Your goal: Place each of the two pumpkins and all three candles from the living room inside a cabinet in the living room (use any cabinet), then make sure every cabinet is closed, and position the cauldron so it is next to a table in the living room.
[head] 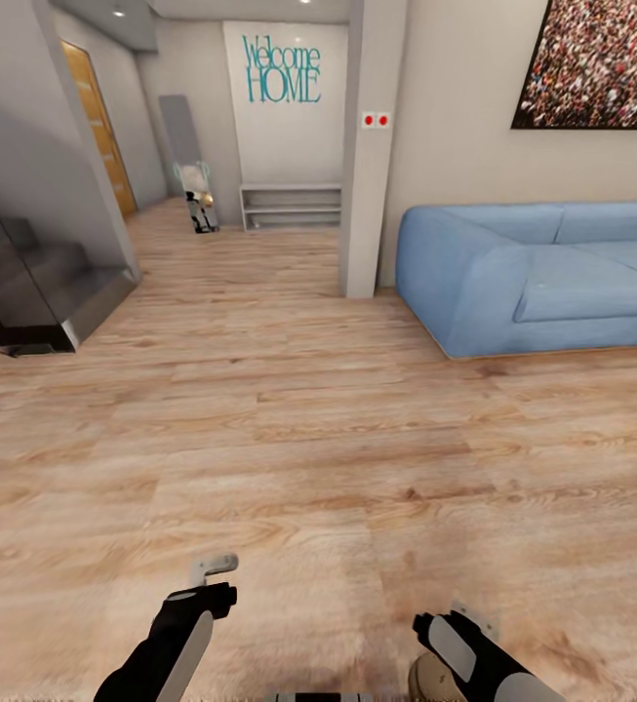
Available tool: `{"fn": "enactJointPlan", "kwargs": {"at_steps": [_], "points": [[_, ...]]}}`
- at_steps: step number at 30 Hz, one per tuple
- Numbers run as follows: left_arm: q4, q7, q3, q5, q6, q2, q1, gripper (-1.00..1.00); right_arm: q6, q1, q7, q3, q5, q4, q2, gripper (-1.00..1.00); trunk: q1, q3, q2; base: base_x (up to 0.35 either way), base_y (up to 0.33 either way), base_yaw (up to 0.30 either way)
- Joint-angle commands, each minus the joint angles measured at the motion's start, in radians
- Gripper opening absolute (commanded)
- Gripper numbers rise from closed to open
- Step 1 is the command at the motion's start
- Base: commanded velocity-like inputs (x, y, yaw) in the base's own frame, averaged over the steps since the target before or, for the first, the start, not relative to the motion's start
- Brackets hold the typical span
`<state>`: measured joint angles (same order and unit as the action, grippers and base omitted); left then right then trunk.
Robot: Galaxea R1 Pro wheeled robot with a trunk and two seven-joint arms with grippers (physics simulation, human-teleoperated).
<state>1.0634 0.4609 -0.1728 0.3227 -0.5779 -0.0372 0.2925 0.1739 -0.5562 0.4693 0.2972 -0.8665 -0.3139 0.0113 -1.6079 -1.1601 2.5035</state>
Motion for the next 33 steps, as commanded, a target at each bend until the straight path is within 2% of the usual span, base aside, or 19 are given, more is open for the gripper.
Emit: {"fn": "enactJointPlan", "kwargs": {"at_steps": [1,11,13,17,21,24,25,28,33], "points": [[0.001,0.009,-0.002,0.010,-0.002,0.000,0.000,1.00,0.006,-0.001,0.004,0.008,-0.004,-0.002,0.001,1.00,0.000,-0.005,0.001,0.000,0.000,0.000],[0.001,0.010,-0.002,0.010,-0.002,0.000,0.000,1.00,0.005,0.001,0.000,0.010,-0.003,-0.002,0.003,1.00,-0.005,-0.044,0.003,0.000,0.000,0.000],[0.001,0.009,-0.002,0.010,-0.002,0.000,0.000,1.00,0.005,0.001,-0.001,0.022,-0.003,-0.002,0.003,1.00,-0.006,-0.051,0.003,0.000,0.000,0.000],[0.001,0.009,-0.002,0.011,-0.002,0.000,0.000,1.00,-0.003,0.000,-0.026,0.096,-0.003,-0.002,0.001,1.00,-0.007,-0.067,0.004,0.000,0.000,0.000],[0.014,0.004,-0.002,0.012,-0.014,0.001,0.000,1.00,-0.006,0.000,-0.037,0.112,-0.003,-0.002,-0.001,1.00,-0.009,-0.078,0.005,0.000,0.000,0.000],[0.110,-0.048,-0.002,0.014,-0.105,0.003,-0.010,1.00,-0.007,0.000,-0.041,0.115,-0.003,-0.002,-0.004,1.00,-0.009,-0.078,0.005,0.000,0.000,0.000],[0.182,-0.094,0.002,0.015,-0.159,0.005,-0.035,1.00,-0.007,0.001,-0.041,0.116,-0.003,-0.002,-0.004,1.00,-0.009,-0.078,0.005,0.000,0.000,0.000],[0.252,-0.161,0.006,0.015,-0.201,0.007,-0.057,1.00,-0.007,0.000,-0.041,0.117,-0.003,-0.002,-0.005,1.00,-0.010,-0.086,0.006,0.000,0.000,0.000],[0.279,-0.186,0.007,0.015,-0.214,0.008,-0.071,1.00,-0.007,0.000,-0.042,0.117,-0.003,-0.002,-0.006,1.00,-0.012,-0.105,0.007,0.000,0.000,0.000]]}}
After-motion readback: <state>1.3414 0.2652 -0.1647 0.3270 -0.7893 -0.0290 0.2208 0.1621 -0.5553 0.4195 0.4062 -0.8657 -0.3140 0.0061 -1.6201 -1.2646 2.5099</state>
